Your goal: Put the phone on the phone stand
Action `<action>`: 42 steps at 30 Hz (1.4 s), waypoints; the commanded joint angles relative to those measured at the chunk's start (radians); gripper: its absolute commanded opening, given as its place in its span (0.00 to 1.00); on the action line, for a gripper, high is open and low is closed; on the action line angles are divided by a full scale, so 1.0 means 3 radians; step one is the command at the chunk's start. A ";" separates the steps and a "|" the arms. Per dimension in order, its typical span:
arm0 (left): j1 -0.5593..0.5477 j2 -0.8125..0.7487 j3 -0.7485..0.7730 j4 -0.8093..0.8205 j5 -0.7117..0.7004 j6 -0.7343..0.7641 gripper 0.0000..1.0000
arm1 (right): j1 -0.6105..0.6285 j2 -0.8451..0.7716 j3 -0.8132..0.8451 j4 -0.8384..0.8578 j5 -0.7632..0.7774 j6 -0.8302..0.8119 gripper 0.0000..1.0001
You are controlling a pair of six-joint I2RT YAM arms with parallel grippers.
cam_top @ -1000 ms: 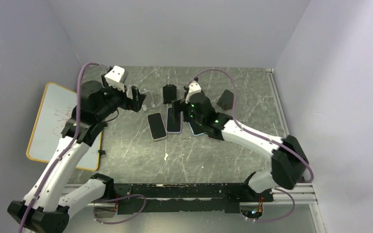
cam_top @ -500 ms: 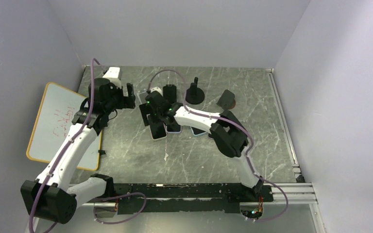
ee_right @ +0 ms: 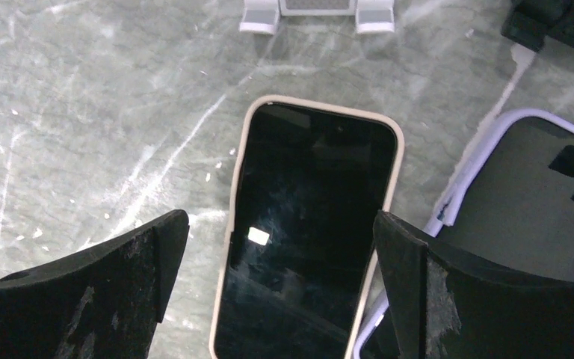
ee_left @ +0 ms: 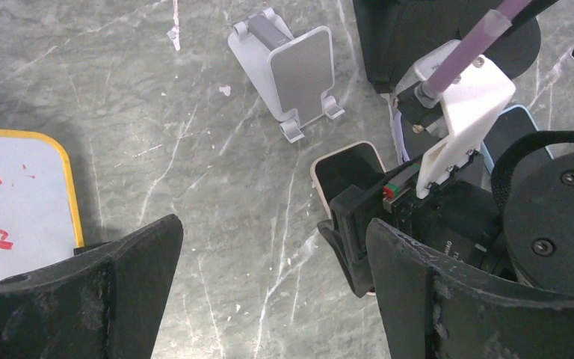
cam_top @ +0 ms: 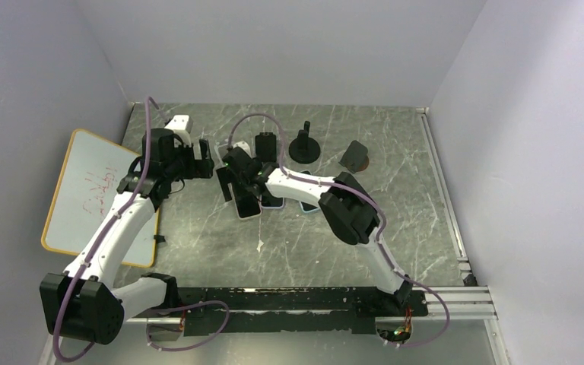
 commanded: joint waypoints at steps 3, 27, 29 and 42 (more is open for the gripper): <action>0.0032 0.0038 -0.0034 0.0040 0.0161 -0.0026 0.97 | 0.0023 -0.0206 -0.0217 0.0145 0.0210 -0.0060 1.00; 0.0036 0.0137 -0.0054 0.0024 0.0282 -0.0007 0.97 | 0.0041 -0.0234 -0.0372 0.0506 0.0246 -0.0155 1.00; 0.0036 0.0147 -0.0064 0.0026 0.0296 -0.0006 0.97 | 0.0036 -0.0169 -0.0327 0.0474 0.0217 -0.0139 1.00; 0.0036 0.0189 -0.0078 0.0031 0.0327 0.0007 0.97 | 0.0008 -0.0083 -0.0437 0.0500 0.0231 -0.0030 1.00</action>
